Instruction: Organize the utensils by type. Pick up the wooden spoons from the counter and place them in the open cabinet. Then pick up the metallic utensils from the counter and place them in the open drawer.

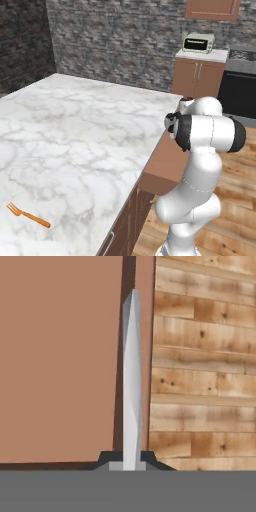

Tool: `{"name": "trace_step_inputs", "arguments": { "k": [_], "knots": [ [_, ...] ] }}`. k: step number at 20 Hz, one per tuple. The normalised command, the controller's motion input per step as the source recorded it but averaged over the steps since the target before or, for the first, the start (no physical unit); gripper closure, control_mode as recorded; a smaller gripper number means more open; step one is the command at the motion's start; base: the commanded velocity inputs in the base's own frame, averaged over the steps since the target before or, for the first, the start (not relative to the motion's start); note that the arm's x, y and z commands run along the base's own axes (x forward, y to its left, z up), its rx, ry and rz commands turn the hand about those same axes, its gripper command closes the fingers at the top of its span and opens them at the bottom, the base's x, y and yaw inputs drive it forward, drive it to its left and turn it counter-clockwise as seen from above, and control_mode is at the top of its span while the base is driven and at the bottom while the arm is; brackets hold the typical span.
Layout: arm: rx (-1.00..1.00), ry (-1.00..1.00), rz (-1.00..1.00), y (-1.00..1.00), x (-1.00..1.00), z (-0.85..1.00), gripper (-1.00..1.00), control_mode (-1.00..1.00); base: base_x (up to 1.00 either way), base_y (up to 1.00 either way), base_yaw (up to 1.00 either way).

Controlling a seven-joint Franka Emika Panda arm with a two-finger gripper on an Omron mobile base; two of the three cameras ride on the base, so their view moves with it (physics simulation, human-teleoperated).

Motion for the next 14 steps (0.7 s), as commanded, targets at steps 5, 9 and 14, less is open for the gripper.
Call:
{"name": "trace_step_inputs", "arguments": {
  "k": [5, 9, 14],
  "knots": [
    [0.0, 0.0, -0.04, -0.12, 0.4, -0.34, 1.0, -1.0, 0.0, 0.0, 0.0],
    [0.0, 0.0, -0.03, -0.13, 0.43, -0.3, 1.0, -1.0, 0.0, 0.0, 0.0],
    [0.0, 0.0, -0.03, -0.09, 0.48, -0.32, 1.0, -1.0, 0.0, 0.0, 0.0]
  ]
}}
